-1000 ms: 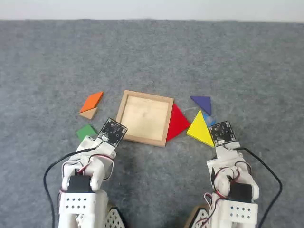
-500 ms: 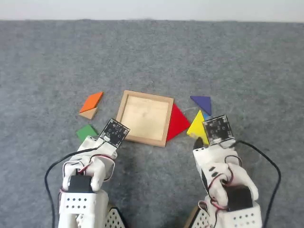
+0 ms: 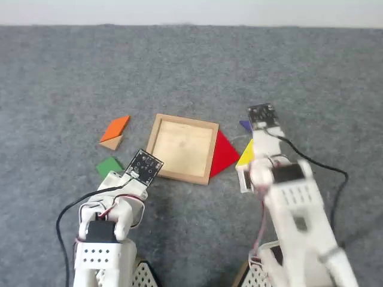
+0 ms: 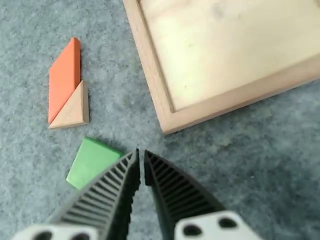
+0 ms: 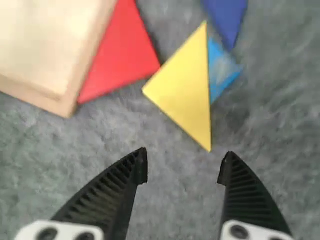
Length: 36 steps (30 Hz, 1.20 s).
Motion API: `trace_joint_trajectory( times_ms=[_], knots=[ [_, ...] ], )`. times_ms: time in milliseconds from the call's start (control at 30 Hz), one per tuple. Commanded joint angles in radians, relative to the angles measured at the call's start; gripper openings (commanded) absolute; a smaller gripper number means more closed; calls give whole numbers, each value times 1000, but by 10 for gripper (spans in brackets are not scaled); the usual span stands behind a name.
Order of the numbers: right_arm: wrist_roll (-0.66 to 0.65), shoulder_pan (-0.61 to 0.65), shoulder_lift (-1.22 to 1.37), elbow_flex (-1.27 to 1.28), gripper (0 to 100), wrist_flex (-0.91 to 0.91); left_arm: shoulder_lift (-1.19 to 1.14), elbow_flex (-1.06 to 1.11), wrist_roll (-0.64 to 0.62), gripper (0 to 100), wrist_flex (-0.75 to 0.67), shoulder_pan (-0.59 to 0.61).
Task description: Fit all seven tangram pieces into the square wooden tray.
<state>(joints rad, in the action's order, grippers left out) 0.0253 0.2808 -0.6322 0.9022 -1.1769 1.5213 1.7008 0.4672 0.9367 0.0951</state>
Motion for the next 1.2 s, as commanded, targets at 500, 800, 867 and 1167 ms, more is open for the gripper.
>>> trace_joint_trajectory(
  times_ms=[500,800,867,1167],
  knots=[
    [11,10,202,-183,241,-12,11,-10,6,17,3,-5],
    [2,88,246,-241,242,-82,11,-10,6,17,3,-3],
    [3,127,297,-293,242,-79,11,-10,6,17,3,-3],
    [-12,99,622,-468,377,-76,11,-10,6,17,3,-3]
  ],
)
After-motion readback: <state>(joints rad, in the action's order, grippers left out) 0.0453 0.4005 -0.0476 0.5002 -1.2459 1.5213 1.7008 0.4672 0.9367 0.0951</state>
